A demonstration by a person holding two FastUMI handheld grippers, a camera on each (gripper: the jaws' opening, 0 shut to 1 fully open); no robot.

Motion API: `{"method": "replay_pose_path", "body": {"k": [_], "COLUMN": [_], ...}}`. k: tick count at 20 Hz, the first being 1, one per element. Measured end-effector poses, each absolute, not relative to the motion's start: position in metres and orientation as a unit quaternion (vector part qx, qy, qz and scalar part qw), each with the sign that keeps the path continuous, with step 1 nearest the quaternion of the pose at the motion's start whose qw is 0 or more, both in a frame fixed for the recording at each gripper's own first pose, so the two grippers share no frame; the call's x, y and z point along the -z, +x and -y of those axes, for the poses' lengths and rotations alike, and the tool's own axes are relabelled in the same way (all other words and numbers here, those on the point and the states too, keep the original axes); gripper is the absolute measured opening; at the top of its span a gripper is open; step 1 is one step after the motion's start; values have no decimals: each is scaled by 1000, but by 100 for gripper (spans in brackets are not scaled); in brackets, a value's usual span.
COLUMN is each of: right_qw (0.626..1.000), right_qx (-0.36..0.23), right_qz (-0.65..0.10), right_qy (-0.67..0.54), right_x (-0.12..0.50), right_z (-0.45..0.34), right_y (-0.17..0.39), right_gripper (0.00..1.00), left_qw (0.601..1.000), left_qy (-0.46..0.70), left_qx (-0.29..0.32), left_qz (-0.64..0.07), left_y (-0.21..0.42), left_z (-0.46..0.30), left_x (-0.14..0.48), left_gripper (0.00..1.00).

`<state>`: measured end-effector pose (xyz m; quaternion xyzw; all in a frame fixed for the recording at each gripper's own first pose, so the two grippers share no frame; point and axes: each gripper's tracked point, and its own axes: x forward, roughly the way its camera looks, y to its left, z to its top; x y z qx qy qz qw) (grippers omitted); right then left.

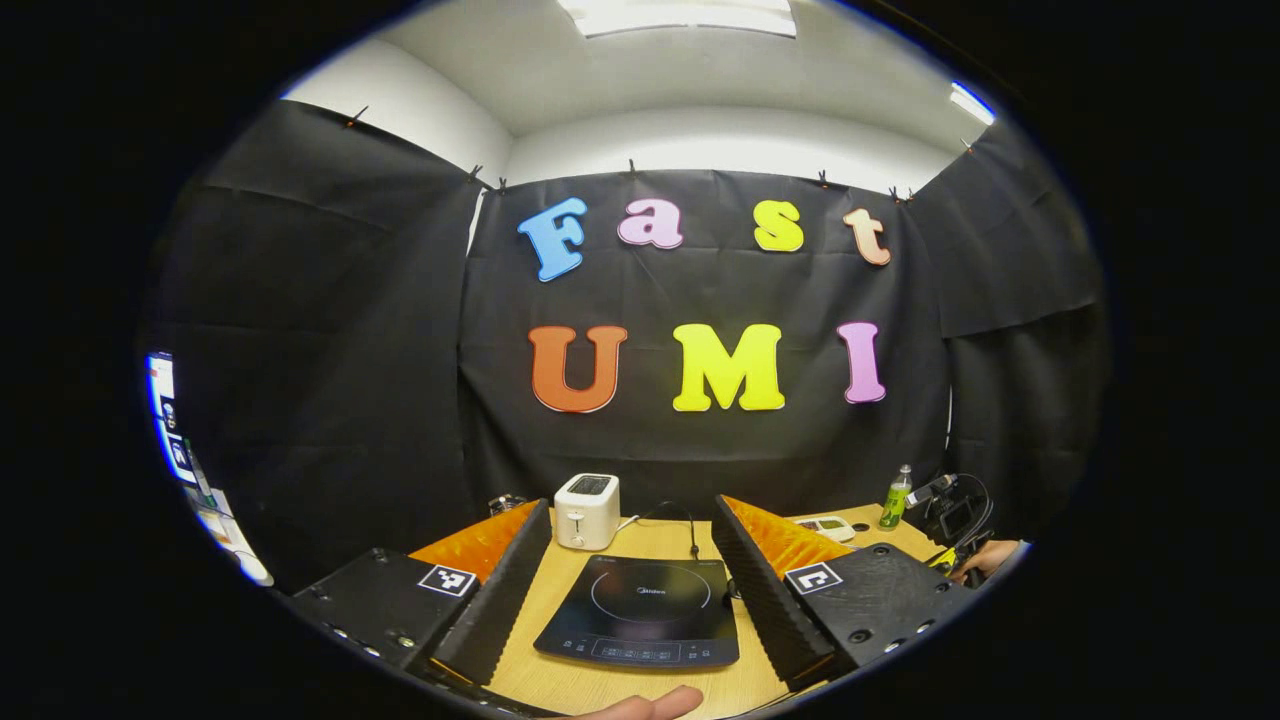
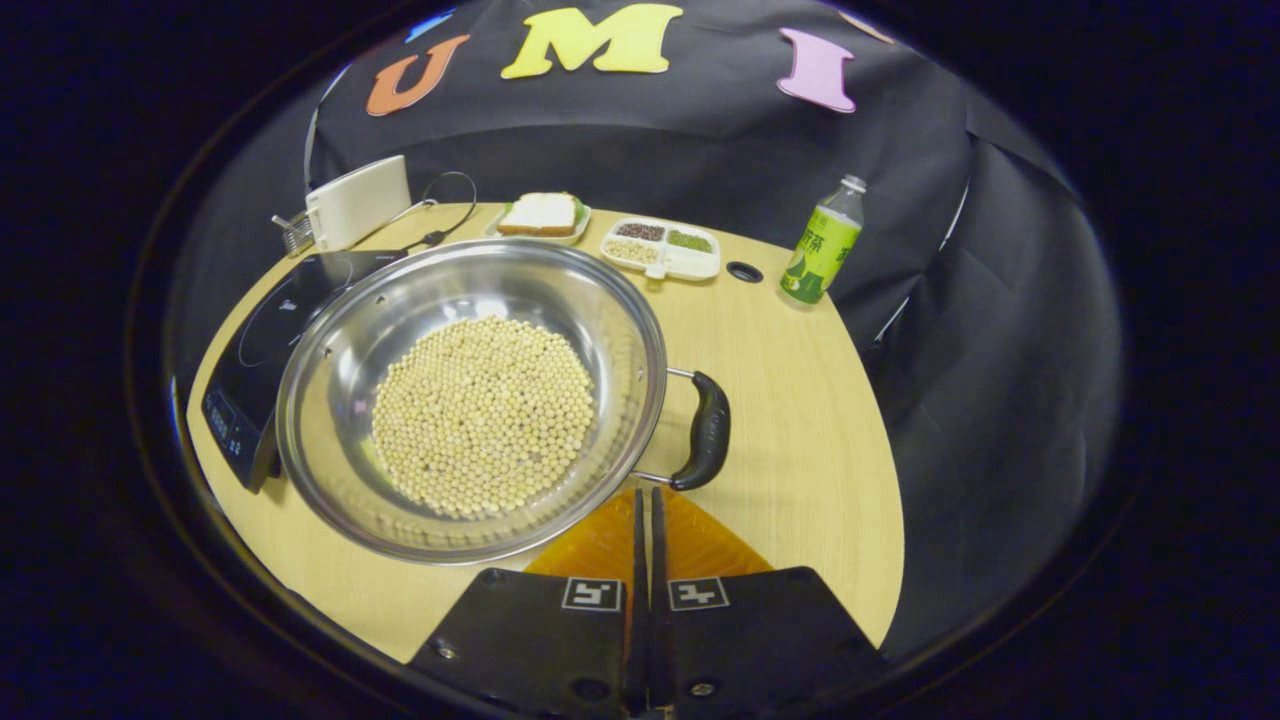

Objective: First push the handle of the pot to place it horizontally, then grasp the pot with both hands and set it on the induction cooktop.

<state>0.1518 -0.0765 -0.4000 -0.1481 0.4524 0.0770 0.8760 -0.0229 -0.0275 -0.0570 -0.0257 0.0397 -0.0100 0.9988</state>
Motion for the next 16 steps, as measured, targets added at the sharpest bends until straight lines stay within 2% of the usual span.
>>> {"method": "replay_pose_path", "body": {"k": [2,3,5,6,11,14,16], "right_qw": [875,875,876,877,883,900,913], "right_qx": [-72,-70,-71,-73,-77,-75,-62], "right_qz": [-458,-460,-461,-459,-447,-418,-391], "right_qy": [-140,-133,-123,-121,-116,-102,-98], "right_x": [405,409,411,410,399,387,375], "right_z": [79,79,79,79,81,85,92], "right_y": [154,156,157,157,155,153,152], "right_gripper": [4,2,4,1,3,10,20], "left_qw": [998,998,997,997,994,992,991], "left_qy": [-25,-26,-28,-29,-25,-25,-21], "left_qx": [14,19,30,34,50,58,64], "left_qz": [-50,-55,-64,-70,-93,-106,-118], "left_y": [-17,-14,-10,-9,1,4,5], "left_z": [31,35,44,48,67,79,87], "left_x": [64,68,76,80,96,108,118], "left_gripper": [96,96,96,96,97,97,96]}}
